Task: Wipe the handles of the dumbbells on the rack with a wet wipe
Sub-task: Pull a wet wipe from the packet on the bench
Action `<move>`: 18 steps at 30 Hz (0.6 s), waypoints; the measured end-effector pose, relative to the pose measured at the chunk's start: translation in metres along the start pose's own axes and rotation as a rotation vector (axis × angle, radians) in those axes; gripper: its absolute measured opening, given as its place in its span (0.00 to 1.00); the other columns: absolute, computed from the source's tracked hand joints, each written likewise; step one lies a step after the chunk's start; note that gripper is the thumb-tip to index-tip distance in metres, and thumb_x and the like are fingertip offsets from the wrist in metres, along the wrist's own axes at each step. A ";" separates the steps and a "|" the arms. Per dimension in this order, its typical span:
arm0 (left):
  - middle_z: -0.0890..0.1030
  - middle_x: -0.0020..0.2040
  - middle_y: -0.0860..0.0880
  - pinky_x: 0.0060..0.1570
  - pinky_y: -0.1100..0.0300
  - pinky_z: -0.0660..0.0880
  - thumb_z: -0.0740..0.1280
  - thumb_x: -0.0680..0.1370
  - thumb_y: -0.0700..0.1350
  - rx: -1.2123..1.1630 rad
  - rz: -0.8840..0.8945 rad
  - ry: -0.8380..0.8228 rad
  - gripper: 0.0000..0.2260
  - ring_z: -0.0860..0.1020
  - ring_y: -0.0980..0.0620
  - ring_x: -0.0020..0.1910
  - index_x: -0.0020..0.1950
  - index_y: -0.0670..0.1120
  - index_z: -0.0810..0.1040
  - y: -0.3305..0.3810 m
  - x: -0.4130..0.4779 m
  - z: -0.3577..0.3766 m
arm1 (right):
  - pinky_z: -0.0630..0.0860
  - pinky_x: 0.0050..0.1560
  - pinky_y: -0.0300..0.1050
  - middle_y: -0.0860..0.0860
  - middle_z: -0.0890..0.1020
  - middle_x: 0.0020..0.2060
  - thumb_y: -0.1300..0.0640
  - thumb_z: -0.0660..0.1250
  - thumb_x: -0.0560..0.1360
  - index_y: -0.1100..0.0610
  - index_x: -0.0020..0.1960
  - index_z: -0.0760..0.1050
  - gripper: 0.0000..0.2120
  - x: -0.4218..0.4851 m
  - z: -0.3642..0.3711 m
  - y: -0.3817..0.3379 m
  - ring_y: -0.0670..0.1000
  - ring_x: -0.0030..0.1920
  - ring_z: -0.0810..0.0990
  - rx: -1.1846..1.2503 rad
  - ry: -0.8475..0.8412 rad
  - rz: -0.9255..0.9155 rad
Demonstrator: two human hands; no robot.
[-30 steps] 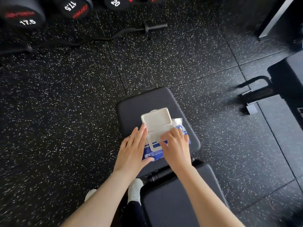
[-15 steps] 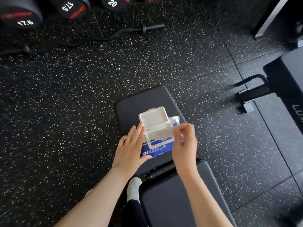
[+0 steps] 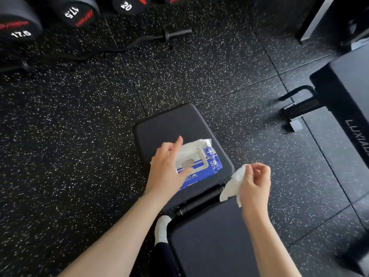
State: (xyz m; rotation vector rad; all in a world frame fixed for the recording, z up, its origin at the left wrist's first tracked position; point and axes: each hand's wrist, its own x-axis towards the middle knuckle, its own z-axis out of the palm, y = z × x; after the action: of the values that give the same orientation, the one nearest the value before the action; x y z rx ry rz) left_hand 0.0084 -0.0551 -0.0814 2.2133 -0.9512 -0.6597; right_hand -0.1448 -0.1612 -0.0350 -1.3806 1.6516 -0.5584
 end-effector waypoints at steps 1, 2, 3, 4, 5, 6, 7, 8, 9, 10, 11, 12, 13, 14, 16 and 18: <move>0.71 0.57 0.51 0.59 0.48 0.70 0.75 0.68 0.51 0.095 0.109 -0.003 0.33 0.71 0.50 0.56 0.71 0.49 0.68 -0.002 -0.005 0.003 | 0.69 0.44 0.49 0.46 0.75 0.38 0.57 0.58 0.79 0.46 0.42 0.66 0.09 0.000 -0.001 0.000 0.46 0.37 0.72 -0.011 -0.005 0.000; 0.72 0.58 0.50 0.58 0.46 0.71 0.74 0.69 0.53 0.186 0.196 -0.023 0.29 0.72 0.49 0.56 0.68 0.48 0.72 -0.005 -0.010 0.006 | 0.69 0.43 0.49 0.45 0.75 0.38 0.57 0.58 0.79 0.46 0.42 0.66 0.09 -0.001 -0.001 0.001 0.46 0.36 0.71 -0.024 -0.009 0.003; 0.73 0.60 0.49 0.59 0.46 0.71 0.71 0.70 0.57 0.287 0.247 -0.067 0.28 0.73 0.47 0.58 0.67 0.47 0.73 -0.009 -0.015 0.010 | 0.69 0.41 0.49 0.45 0.75 0.37 0.57 0.58 0.79 0.46 0.42 0.66 0.09 -0.002 0.000 0.002 0.47 0.35 0.71 -0.036 -0.016 0.007; 0.73 0.63 0.48 0.62 0.47 0.70 0.65 0.72 0.61 0.403 0.272 -0.129 0.29 0.72 0.46 0.61 0.68 0.46 0.72 -0.013 -0.019 0.015 | 0.69 0.40 0.49 0.45 0.76 0.37 0.56 0.58 0.79 0.46 0.41 0.66 0.09 -0.002 0.001 0.002 0.47 0.34 0.71 -0.050 -0.023 0.009; 0.72 0.67 0.46 0.63 0.47 0.68 0.59 0.74 0.64 0.512 0.280 -0.185 0.30 0.71 0.45 0.64 0.69 0.46 0.71 -0.016 -0.023 0.018 | 0.69 0.38 0.49 0.45 0.76 0.37 0.56 0.58 0.79 0.46 0.41 0.66 0.09 -0.004 0.002 0.002 0.48 0.33 0.71 -0.063 -0.034 0.009; 0.71 0.69 0.45 0.64 0.46 0.66 0.54 0.74 0.66 0.587 0.281 -0.228 0.32 0.69 0.45 0.67 0.70 0.47 0.70 -0.020 -0.025 0.021 | 0.70 0.37 0.48 0.45 0.76 0.37 0.56 0.58 0.79 0.47 0.41 0.66 0.08 -0.005 0.003 0.002 0.48 0.33 0.71 -0.077 -0.046 0.004; 0.69 0.71 0.44 0.64 0.44 0.66 0.50 0.74 0.66 0.627 0.277 -0.262 0.33 0.67 0.45 0.69 0.71 0.47 0.70 -0.022 -0.028 0.022 | 0.70 0.36 0.46 0.45 0.77 0.37 0.57 0.58 0.79 0.47 0.42 0.66 0.08 -0.006 0.004 0.002 0.48 0.32 0.71 -0.091 -0.058 -0.004; 0.68 0.72 0.44 0.64 0.42 0.67 0.49 0.73 0.66 0.646 0.274 -0.284 0.33 0.67 0.44 0.70 0.71 0.48 0.70 -0.023 -0.029 0.022 | 0.69 0.35 0.43 0.45 0.76 0.37 0.57 0.59 0.79 0.48 0.43 0.66 0.07 -0.007 0.005 0.002 0.47 0.32 0.71 -0.104 -0.069 -0.013; 0.68 0.72 0.44 0.63 0.41 0.68 0.48 0.74 0.65 0.653 0.265 -0.305 0.33 0.66 0.44 0.70 0.71 0.48 0.69 -0.024 -0.029 0.023 | 0.68 0.34 0.39 0.44 0.76 0.37 0.58 0.59 0.79 0.50 0.44 0.67 0.06 -0.008 0.005 0.002 0.45 0.32 0.71 -0.111 -0.079 -0.019; 0.67 0.73 0.44 0.63 0.41 0.68 0.49 0.74 0.65 0.659 0.253 -0.321 0.33 0.66 0.44 0.71 0.71 0.48 0.69 -0.023 -0.029 0.023 | 0.66 0.31 0.34 0.44 0.76 0.37 0.59 0.59 0.79 0.52 0.45 0.67 0.04 -0.009 0.006 0.002 0.45 0.32 0.71 -0.116 -0.087 -0.020; 0.65 0.73 0.44 0.64 0.40 0.67 0.49 0.75 0.66 0.670 0.234 -0.337 0.32 0.65 0.44 0.71 0.72 0.49 0.68 -0.021 -0.029 0.023 | 0.65 0.29 0.32 0.44 0.76 0.37 0.59 0.58 0.79 0.54 0.46 0.68 0.03 -0.010 0.007 0.002 0.45 0.32 0.70 -0.116 -0.093 -0.015; 0.62 0.75 0.44 0.66 0.40 0.64 0.50 0.75 0.66 0.694 0.217 -0.353 0.32 0.62 0.44 0.73 0.74 0.50 0.65 -0.018 -0.028 0.023 | 0.65 0.28 0.32 0.44 0.76 0.37 0.60 0.58 0.79 0.55 0.47 0.68 0.02 -0.011 0.007 0.003 0.45 0.32 0.70 -0.116 -0.100 -0.006; 0.55 0.77 0.45 0.69 0.41 0.59 0.50 0.76 0.66 0.730 0.211 -0.381 0.33 0.56 0.44 0.75 0.76 0.51 0.58 -0.016 -0.028 0.023 | 0.65 0.28 0.32 0.44 0.76 0.37 0.60 0.58 0.79 0.56 0.48 0.68 0.02 -0.012 0.008 0.003 0.46 0.32 0.70 -0.115 -0.106 0.002; 0.47 0.78 0.45 0.71 0.41 0.52 0.49 0.77 0.67 0.765 0.211 -0.417 0.33 0.49 0.45 0.77 0.78 0.52 0.50 -0.014 -0.028 0.024 | 0.66 0.30 0.35 0.44 0.76 0.37 0.60 0.58 0.79 0.56 0.48 0.68 0.02 -0.013 0.009 0.003 0.46 0.32 0.71 -0.116 -0.114 0.010; 0.37 0.77 0.47 0.72 0.42 0.44 0.47 0.78 0.66 0.816 0.171 -0.480 0.34 0.38 0.46 0.76 0.77 0.51 0.38 -0.009 -0.029 0.023 | 0.67 0.32 0.41 0.44 0.76 0.37 0.59 0.58 0.79 0.55 0.47 0.68 0.03 -0.015 0.010 0.003 0.47 0.32 0.70 -0.116 -0.131 0.024; 0.34 0.77 0.47 0.72 0.43 0.43 0.47 0.79 0.65 0.826 0.152 -0.499 0.34 0.35 0.47 0.75 0.76 0.51 0.36 -0.004 -0.028 0.020 | 0.66 0.32 0.42 0.45 0.76 0.36 0.60 0.58 0.79 0.54 0.45 0.67 0.04 -0.018 0.011 0.000 0.47 0.32 0.69 -0.109 -0.142 0.021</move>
State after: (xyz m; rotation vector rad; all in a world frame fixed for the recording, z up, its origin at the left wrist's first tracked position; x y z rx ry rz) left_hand -0.0203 -0.0386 -0.0924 2.6672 -1.8964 -0.8744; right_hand -0.1361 -0.1418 -0.0345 -1.4451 1.5996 -0.3544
